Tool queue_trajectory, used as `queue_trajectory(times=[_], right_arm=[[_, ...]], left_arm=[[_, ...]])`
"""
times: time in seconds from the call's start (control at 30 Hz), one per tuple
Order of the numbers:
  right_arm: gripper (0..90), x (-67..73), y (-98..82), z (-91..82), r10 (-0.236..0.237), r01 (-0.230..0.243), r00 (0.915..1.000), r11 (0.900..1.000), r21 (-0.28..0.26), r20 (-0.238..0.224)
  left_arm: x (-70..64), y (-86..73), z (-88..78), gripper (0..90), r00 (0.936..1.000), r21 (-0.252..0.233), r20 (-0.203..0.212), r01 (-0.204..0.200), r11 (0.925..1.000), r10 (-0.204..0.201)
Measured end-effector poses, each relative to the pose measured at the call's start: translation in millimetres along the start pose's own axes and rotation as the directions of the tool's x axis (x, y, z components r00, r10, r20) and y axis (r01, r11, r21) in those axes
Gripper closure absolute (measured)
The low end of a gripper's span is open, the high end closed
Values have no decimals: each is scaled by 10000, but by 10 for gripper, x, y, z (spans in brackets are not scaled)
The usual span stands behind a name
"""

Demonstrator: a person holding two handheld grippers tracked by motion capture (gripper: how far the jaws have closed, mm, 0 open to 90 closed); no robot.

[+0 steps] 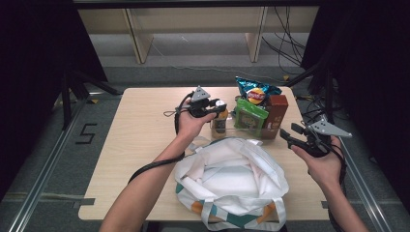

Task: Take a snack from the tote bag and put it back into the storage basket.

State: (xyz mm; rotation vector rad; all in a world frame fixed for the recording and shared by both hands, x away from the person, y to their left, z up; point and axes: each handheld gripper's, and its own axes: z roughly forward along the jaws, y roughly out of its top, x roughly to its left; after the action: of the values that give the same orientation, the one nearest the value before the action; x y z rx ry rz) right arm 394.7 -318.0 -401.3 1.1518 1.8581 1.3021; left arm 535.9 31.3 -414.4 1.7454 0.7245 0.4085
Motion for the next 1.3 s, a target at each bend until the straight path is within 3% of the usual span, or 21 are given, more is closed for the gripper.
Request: queue_trajectory(times=[0.07,0.7,0.8,1.0,1.13,1.23,1.3], right_arm=[[478,24,2,-9,313,-310,9994,9993,203,-143],[477,34,-1,-5,283,-280,9995,9994,202,-154],[476,22,-2,-3,158,-155,9998,9997,180,-148],[476,48,8,-14,466,-462,9988,9986,269,-143],[476,42,4,-5,296,-292,9994,9993,231,-154],[475,51,8,-9,455,-451,9988,9987,254,-168],[476,41,1,-3,305,-301,9994,9993,205,-184]], left_arm=[[1,0,0,589,10000,-7,-14,10,10000,-10],[-14,4,6,576,9999,60,-135,-17,10000,18],[-9,11,0,535,9998,85,-198,-8,10000,9],[5,20,-24,445,9995,11,-247,205,9998,-204],[-4,29,-45,374,9993,-50,-263,254,9997,-255],[5,48,-70,339,9982,-275,-119,592,9979,-596],[1,61,-95,322,9986,-273,-132,510,9983,-514]])
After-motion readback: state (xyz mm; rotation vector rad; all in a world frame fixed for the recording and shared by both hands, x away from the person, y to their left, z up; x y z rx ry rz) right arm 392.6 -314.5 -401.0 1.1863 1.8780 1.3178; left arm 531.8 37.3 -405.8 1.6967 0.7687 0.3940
